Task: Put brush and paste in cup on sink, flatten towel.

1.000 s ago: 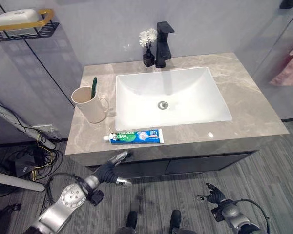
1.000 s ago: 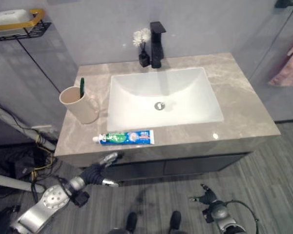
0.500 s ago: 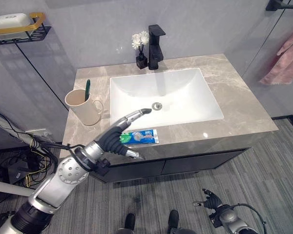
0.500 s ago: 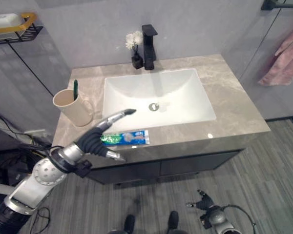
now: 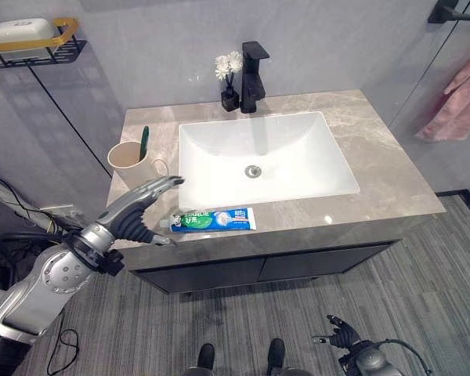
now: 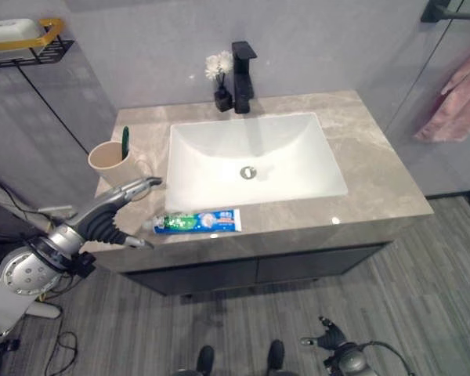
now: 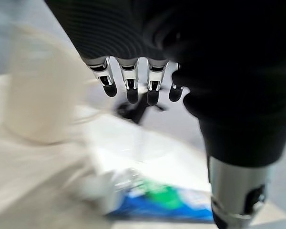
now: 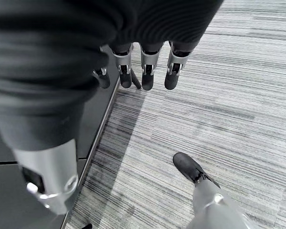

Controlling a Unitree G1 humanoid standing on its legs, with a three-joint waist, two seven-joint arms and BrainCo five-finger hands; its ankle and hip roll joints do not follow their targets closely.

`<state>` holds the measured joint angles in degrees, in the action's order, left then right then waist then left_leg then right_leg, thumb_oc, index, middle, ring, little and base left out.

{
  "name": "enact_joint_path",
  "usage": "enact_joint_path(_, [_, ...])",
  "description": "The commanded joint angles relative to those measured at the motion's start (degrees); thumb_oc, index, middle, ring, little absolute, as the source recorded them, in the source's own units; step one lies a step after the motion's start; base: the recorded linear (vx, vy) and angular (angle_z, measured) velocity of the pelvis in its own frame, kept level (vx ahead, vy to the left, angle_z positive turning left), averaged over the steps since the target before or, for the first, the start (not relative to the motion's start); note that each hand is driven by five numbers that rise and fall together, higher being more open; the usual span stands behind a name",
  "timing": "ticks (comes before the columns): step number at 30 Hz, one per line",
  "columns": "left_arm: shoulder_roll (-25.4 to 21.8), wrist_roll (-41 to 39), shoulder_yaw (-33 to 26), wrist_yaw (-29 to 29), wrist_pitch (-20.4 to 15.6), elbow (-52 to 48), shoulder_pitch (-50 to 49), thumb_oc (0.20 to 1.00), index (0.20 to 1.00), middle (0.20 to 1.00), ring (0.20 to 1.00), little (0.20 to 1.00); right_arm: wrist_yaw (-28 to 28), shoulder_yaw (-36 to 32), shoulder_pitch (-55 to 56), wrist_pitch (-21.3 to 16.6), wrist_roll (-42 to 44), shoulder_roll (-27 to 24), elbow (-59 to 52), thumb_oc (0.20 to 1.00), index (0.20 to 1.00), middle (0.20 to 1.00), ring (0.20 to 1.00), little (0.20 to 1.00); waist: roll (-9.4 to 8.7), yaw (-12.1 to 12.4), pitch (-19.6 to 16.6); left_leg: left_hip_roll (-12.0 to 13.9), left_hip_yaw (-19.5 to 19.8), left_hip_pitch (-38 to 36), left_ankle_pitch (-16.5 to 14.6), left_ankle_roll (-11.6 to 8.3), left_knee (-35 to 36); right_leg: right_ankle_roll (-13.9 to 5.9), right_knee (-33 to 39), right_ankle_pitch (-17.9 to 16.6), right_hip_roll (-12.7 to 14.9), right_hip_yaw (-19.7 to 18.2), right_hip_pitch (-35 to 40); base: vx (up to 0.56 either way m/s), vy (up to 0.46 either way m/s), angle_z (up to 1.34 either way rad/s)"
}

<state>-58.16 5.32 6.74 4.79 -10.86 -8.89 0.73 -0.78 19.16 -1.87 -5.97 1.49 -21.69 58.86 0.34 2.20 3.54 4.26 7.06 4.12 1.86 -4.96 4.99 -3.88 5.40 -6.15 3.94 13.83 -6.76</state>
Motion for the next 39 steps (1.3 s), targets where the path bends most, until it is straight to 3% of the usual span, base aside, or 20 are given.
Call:
enact_joint_path(1, [-0.54,1.86,1.81,-1.48,-0.94,-1.76,2.24,1.000,1.000,1.000,1.000,1.000,0.40,-0.35,-0.32,-0.03,1.38,-1.84,-2.65,1.000,1.000,1.000,1.000,1.000,-1.78,-0.10,-1.15,-0.28,3.93,2.64,-0.52,0.68,0.01,-5.61,-0.40,2.43,3.34,-1.76,1.58,-0.01,0.033,-0.09])
enact_joint_path(19, [5.61,3.94,6.93,-2.98,-0.61,4.62,4.56,1.000,1.000,1.000,1.000,1.000,0.05,0.91,0.41,-0.01,-2.47,-2.56,-4.62,1.000,1.000,1.000,1.000,1.000,-2.51,-0.79,-0.97,-0.54,1.83,5.27,-0.24,0.92,0.01,-6.29,-0.40,1.48,3.95,-3.39,-2.18,0.01,0.031,-0.07])
enact_joint_path(32, [8.43,-2.26,6.57,-1.49,0.69,5.05,3.05,1.000,1.000,1.000,1.000,1.000,0.02,1.14,0.41,0.44,-3.19,-2.72,-4.04,1.000,1.000,1.000,1.000,1.000,-2.35,-0.97,-1.40,0.05,1.47,4.63,-0.29,0.76,0.01,-6.22,-0.40,1.90,3.66,-3.62,-1.85,0.03,0.001,-0.05])
enact_joint_path(35, [9.54,-2.97,7.59,-0.97,0.77,5.89,2.89,1.000,1.000,1.000,1.000,1.000,0.36,4.20,0.28,0.12,-8.13,-4.03,-6.31,1.000,1.000,1.000,1.000,1.000,-2.43,-0.84,-1.41,0.13,1.61,4.73,-0.23,0.68,0.01,-6.24,-0.40,2.10,3.67,-3.27,-1.71,0.03,0.002,0.01])
enact_joint_path(39, [10.80,-3.17,8.23,-0.77,1.15,6.80,2.89,1.000,1.000,1.000,1.000,1.000,0.48,4.36,0.72,0.37,-8.64,-4.18,-6.73,1.000,1.000,1.000,1.000,1.000,-2.39,-1.00,-1.58,0.14,1.80,4.72,-0.26,0.70,0.01,-6.23,-0.40,2.18,3.70,-3.22,-1.54,0.03,0.007,0.01])
